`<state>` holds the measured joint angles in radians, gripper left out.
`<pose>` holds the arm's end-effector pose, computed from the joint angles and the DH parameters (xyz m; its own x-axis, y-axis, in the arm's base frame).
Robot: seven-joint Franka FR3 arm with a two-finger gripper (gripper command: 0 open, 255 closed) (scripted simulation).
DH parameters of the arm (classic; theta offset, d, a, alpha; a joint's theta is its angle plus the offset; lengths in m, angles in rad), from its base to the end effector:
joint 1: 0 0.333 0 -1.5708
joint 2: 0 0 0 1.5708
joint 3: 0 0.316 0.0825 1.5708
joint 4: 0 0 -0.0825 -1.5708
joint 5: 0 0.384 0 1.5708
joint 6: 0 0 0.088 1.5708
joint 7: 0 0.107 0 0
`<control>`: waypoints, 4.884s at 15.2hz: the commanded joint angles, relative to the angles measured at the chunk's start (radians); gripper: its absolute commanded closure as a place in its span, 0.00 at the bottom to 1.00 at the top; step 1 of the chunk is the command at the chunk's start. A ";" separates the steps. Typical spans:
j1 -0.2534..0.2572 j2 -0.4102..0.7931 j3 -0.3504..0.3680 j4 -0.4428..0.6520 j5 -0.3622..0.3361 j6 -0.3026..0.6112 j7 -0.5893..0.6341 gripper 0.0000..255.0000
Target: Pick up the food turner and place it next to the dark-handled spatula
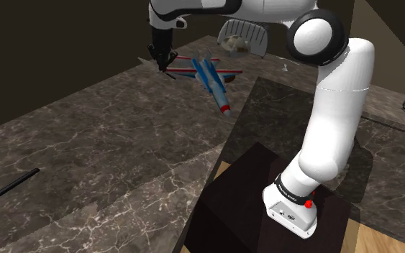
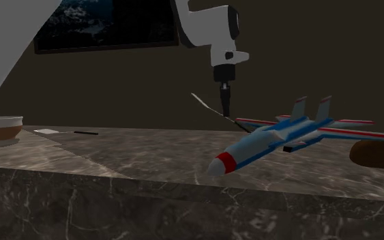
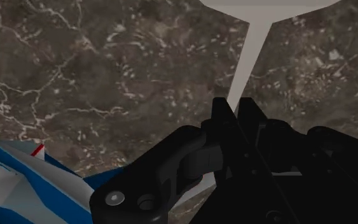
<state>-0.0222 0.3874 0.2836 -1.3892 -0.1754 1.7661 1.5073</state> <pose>0.6617 0.1291 0.4970 0.3312 -0.9412 0.0664 -0.9433 -0.3319 0.0000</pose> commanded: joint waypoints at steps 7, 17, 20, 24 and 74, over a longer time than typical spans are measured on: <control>0.070 -0.148 0.056 -0.206 0.026 0.050 0.139 1.00; 0.179 -0.248 0.142 -0.337 0.049 0.069 0.338 1.00; 0.215 -0.259 0.170 -0.351 0.052 0.068 0.403 1.00; 0.267 -0.260 0.209 -0.353 0.050 0.061 0.493 1.00; 0.753 0.147 0.349 -0.034 -0.178 0.031 1.119 0.00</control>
<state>0.7306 0.5343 0.6323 -1.4234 -0.3534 1.7971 2.6262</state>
